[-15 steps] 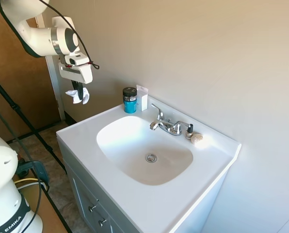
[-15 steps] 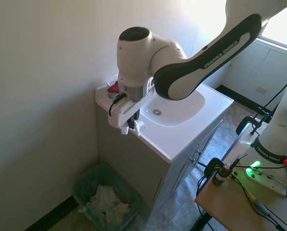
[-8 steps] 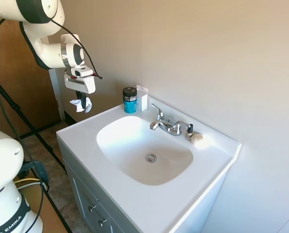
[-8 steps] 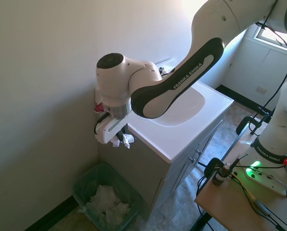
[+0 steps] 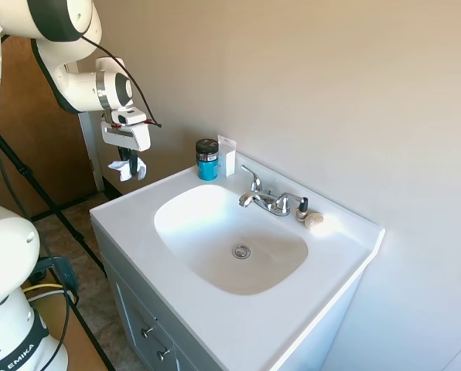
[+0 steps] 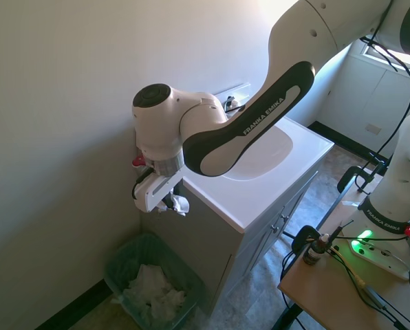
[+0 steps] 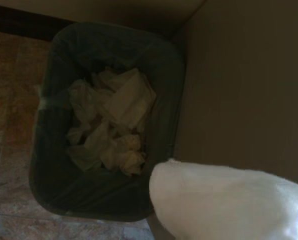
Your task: Throw the tissue in the trash bin
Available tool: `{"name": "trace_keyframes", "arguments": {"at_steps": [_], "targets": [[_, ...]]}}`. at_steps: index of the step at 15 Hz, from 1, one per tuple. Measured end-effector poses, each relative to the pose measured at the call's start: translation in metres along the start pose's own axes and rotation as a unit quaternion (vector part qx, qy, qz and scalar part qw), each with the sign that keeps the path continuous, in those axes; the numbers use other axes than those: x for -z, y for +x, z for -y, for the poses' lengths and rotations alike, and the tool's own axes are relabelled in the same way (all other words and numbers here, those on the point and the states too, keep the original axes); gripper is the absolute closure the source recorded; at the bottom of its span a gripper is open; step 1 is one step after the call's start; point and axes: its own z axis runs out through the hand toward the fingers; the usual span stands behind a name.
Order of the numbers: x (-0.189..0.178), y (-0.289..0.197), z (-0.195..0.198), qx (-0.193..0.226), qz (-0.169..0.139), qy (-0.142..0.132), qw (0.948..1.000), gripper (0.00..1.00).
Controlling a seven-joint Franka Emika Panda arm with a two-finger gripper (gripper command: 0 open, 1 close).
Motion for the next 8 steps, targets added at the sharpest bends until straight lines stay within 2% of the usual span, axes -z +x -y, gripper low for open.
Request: {"name": "trace_keyframes", "arguments": {"at_steps": [8], "targets": [[0.0001, -0.0092, 0.0003, 0.007, -0.001, -0.004, 1.0, 0.0]]}}
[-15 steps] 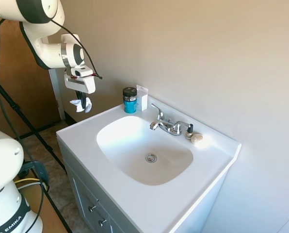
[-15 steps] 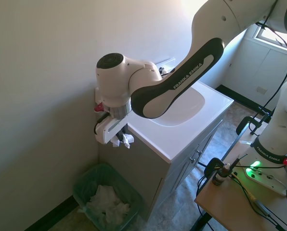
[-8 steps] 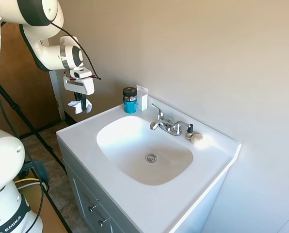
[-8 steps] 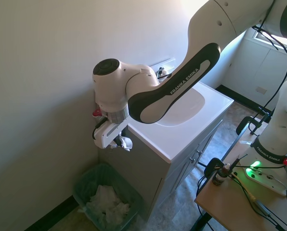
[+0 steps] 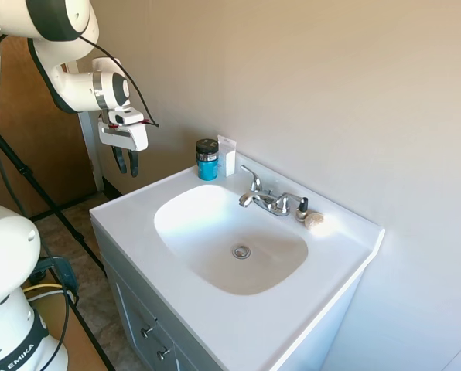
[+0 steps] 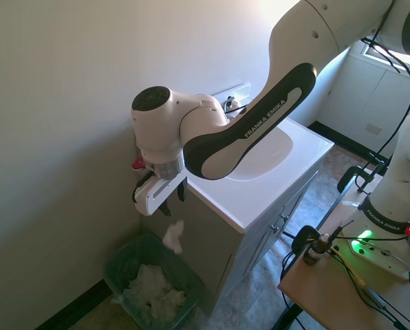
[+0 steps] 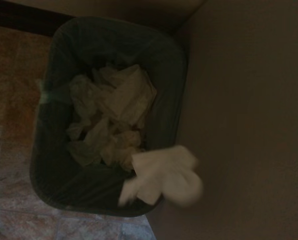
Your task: Throw the tissue in the trash bin
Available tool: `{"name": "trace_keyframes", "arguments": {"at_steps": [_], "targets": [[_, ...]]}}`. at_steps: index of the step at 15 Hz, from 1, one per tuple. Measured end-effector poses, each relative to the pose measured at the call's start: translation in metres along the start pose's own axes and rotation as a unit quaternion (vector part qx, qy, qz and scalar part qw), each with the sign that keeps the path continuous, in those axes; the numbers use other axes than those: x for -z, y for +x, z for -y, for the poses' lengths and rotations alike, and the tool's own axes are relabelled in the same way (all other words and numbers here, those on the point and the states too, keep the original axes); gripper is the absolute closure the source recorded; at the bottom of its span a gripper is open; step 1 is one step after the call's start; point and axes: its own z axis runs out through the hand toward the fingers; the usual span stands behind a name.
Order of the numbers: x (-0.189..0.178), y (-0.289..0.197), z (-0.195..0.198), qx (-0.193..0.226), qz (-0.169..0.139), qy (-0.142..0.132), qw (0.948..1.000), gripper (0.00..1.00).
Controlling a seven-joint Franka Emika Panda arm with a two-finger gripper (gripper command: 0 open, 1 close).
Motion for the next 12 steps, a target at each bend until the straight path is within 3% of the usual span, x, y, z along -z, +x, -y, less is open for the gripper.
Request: {"name": "trace_keyframes", "arguments": {"at_steps": [5, 12], "targets": [[0.004, 0.009, -0.002, -0.008, -0.002, 0.003, 1.0, 0.0], [0.073, 0.051, -0.049, -0.057, -0.015, 0.044, 0.9973, 0.0]]}}
